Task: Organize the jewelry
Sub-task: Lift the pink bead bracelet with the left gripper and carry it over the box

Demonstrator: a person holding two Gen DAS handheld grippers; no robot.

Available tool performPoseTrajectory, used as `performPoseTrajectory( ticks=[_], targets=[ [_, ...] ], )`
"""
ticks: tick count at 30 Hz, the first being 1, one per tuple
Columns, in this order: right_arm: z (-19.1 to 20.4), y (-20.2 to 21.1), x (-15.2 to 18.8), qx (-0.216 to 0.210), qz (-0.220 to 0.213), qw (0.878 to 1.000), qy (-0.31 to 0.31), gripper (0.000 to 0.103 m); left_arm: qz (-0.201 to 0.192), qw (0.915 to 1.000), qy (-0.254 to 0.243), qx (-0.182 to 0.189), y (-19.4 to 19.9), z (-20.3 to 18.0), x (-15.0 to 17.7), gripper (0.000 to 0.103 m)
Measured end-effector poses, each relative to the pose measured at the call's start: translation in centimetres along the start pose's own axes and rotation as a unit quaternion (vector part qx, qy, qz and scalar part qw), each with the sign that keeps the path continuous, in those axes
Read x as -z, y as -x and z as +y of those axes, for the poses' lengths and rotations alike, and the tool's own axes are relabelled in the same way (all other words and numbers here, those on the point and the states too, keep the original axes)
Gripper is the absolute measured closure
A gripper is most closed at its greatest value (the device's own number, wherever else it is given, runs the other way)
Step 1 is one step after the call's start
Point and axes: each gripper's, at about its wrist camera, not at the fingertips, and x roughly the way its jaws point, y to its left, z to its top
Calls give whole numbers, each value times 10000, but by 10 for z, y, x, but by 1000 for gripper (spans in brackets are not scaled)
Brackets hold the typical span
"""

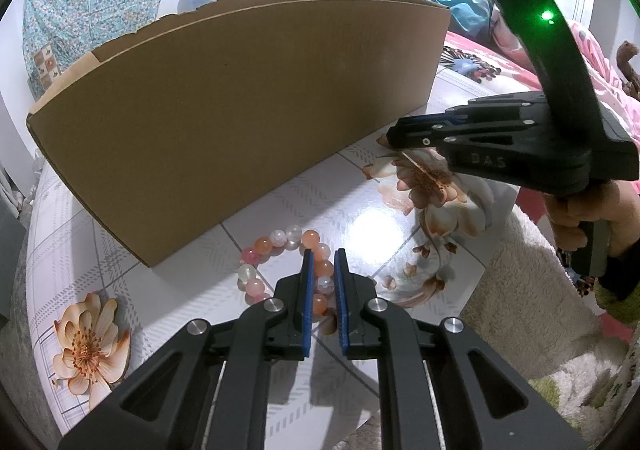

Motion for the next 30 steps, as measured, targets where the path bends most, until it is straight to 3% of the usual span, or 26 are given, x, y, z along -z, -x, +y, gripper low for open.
performPoseTrajectory(
  ticks=[7,16,20,26,30],
  targets=[
    [-4,24,3,-62,-178,9998,-98,94,-114,9999,93,14,16,6,-1,94],
    [-7,85,-7,-224,-883,9953,-323,94,-883,9943,462,375,83,22,-20,94],
    [-12,114,-24,-350,-1277,9905,-375,94,-1317,9886,405,611,117,20,-39,94],
    [-24,136,-56,-552,-1646,9842,-346,94,-1876,9802,293,557,150,29,-83,94],
    [-34,135,-76,-719,-1783,9805,-406,94,-1799,9823,322,414,142,44,-115,94]
  ],
)
